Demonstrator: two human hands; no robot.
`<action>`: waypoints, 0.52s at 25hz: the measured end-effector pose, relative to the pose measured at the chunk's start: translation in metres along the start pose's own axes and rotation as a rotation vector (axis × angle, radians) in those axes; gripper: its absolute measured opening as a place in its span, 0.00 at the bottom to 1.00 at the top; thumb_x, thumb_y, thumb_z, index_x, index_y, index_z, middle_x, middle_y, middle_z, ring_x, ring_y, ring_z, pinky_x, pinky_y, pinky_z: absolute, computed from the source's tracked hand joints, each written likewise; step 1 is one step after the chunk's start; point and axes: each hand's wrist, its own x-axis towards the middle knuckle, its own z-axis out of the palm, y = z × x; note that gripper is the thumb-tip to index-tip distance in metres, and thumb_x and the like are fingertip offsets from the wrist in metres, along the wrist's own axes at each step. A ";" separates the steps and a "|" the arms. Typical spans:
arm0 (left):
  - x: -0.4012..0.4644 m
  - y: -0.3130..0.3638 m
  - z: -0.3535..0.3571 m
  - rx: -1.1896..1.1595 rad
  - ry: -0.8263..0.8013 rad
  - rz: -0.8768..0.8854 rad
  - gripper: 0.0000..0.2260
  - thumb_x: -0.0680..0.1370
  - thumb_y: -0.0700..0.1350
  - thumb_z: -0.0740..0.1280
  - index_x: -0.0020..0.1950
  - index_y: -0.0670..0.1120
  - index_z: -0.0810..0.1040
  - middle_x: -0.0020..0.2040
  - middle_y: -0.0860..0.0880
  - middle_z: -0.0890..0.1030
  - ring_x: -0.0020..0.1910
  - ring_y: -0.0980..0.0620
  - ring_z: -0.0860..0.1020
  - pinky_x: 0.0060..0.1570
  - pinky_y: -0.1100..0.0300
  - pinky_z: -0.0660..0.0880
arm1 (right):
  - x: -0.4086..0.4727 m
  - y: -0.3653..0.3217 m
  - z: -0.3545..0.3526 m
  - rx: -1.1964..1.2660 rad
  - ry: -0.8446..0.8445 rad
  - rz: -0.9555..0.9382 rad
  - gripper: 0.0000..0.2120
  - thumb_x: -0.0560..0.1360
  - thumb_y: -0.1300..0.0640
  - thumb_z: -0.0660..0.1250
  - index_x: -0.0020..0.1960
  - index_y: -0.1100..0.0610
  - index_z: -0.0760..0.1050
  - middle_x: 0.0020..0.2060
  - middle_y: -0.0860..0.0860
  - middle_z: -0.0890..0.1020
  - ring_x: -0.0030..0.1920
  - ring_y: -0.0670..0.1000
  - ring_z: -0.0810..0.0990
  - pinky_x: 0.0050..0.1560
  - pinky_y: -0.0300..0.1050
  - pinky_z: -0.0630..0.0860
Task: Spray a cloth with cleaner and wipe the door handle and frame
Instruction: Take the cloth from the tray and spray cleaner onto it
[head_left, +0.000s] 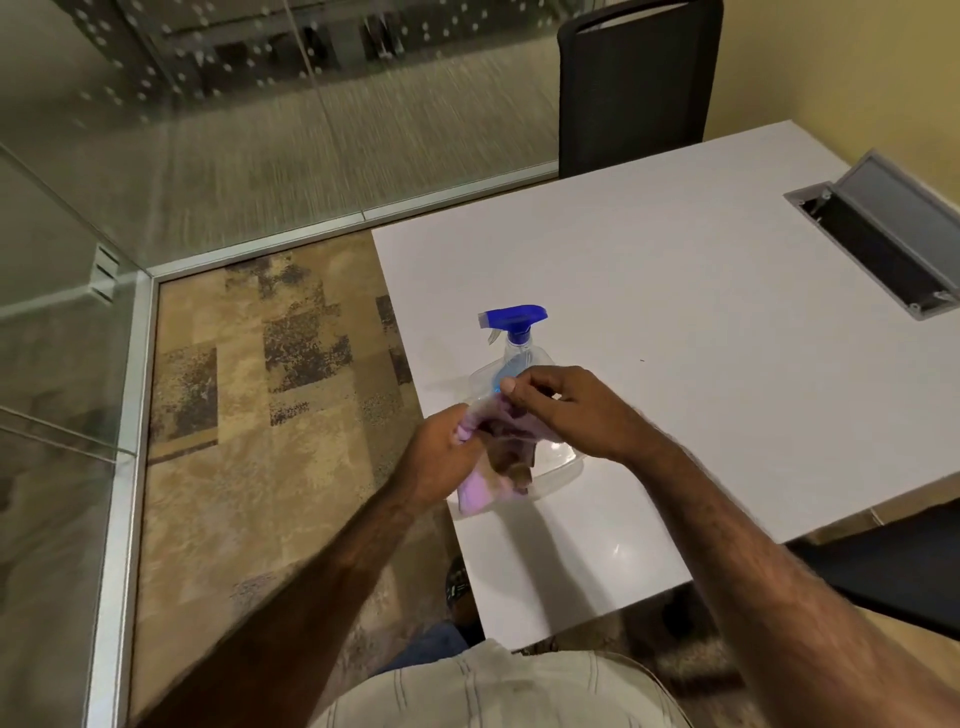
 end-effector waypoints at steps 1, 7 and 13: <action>-0.003 -0.003 -0.003 -0.028 0.040 -0.046 0.06 0.81 0.43 0.71 0.55 0.47 0.86 0.50 0.47 0.89 0.53 0.45 0.87 0.55 0.50 0.83 | 0.000 0.001 0.002 0.023 -0.020 -0.004 0.16 0.84 0.40 0.68 0.52 0.51 0.86 0.45 0.53 0.88 0.45 0.48 0.84 0.51 0.45 0.81; -0.026 -0.010 -0.030 -0.316 0.120 -0.186 0.11 0.84 0.55 0.70 0.51 0.50 0.89 0.47 0.51 0.91 0.46 0.52 0.89 0.42 0.65 0.81 | 0.010 0.016 0.030 0.138 -0.073 -0.008 0.16 0.82 0.51 0.76 0.65 0.57 0.82 0.52 0.56 0.87 0.49 0.52 0.85 0.48 0.43 0.84; -0.046 -0.017 -0.043 -0.521 0.102 -0.182 0.18 0.78 0.58 0.77 0.62 0.49 0.86 0.58 0.45 0.89 0.57 0.45 0.88 0.54 0.53 0.85 | 0.019 0.016 0.063 0.542 0.024 0.173 0.12 0.83 0.48 0.74 0.63 0.52 0.83 0.52 0.52 0.91 0.51 0.52 0.91 0.48 0.48 0.89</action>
